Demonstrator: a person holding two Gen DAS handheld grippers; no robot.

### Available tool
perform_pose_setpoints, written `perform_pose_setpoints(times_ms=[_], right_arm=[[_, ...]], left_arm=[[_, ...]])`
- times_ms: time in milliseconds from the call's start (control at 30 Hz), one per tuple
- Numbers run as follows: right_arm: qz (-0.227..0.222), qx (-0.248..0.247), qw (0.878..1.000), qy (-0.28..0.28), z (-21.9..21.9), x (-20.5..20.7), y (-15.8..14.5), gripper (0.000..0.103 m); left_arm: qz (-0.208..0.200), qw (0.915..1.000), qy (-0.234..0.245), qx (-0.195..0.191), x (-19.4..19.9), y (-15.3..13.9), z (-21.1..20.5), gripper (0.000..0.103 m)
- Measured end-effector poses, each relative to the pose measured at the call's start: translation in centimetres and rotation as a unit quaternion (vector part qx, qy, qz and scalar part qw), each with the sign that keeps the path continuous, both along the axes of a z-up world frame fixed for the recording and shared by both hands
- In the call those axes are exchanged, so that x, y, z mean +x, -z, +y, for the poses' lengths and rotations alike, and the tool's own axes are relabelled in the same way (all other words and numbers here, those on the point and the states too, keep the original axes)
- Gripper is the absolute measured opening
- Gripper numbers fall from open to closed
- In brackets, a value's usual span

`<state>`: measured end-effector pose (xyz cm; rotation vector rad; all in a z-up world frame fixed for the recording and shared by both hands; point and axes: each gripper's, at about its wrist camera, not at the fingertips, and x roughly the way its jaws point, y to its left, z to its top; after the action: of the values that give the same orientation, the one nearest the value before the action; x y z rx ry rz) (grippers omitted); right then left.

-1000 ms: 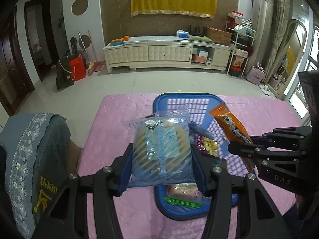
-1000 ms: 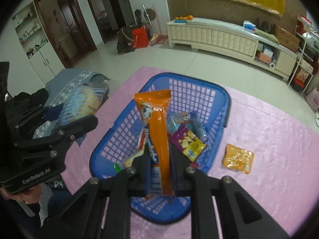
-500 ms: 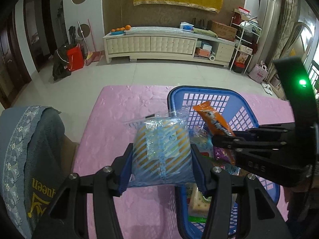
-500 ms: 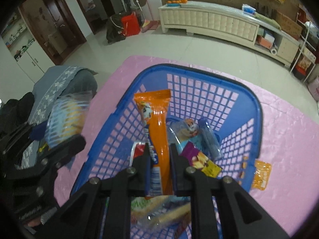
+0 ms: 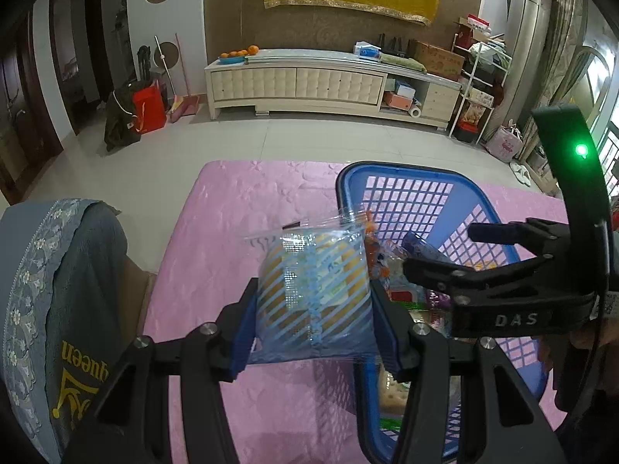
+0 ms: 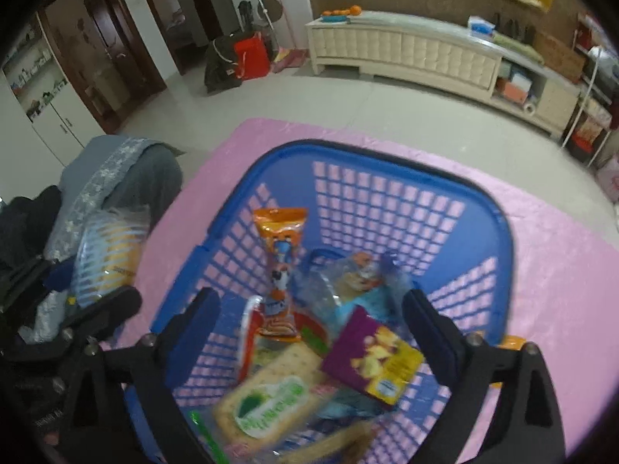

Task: Organize snacks
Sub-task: 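Open the right gripper to drop the stick pack while the left drops the sandwich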

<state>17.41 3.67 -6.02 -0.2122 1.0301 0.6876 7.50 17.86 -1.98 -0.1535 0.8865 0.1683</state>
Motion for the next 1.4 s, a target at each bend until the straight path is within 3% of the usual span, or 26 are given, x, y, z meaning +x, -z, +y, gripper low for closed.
perform_pose_setpoints(times_ms=[300,633,1000,1167,1400], right_arm=[[-0.050,-0.004,0.998,0.022,-5.1,-1.3,-2.5,0.103],[-0.047,-0.007,0.997,0.065,-8.3,0.1,-2.3,0.103],[-0.021,-0.005,0.996,0.081,-9.8,0.8,-0.4,0.103],[-0.005,-0.002,0.996,0.092,-10.6,0.7,0.1,0.103],[-0.012,0.015,0.994,0.105,-12.1,-0.1,-1.4,0.103]], left_arm=[[-0.012,0.9995,0.029,0.000,0.5,-1.4,-2.4,0.051],[-0.002,0.9981,0.061,-0.003,2.5,-0.4,-5.6,0.051],[0.033,0.9977,0.056,-0.017,4.2,2.6,-5.5,0.051],[0.037,0.9969,0.069,-0.002,4.2,2.9,-6.3,0.072],[0.035,0.9965,0.075,0.012,3.1,1.8,-7.4,0.078]])
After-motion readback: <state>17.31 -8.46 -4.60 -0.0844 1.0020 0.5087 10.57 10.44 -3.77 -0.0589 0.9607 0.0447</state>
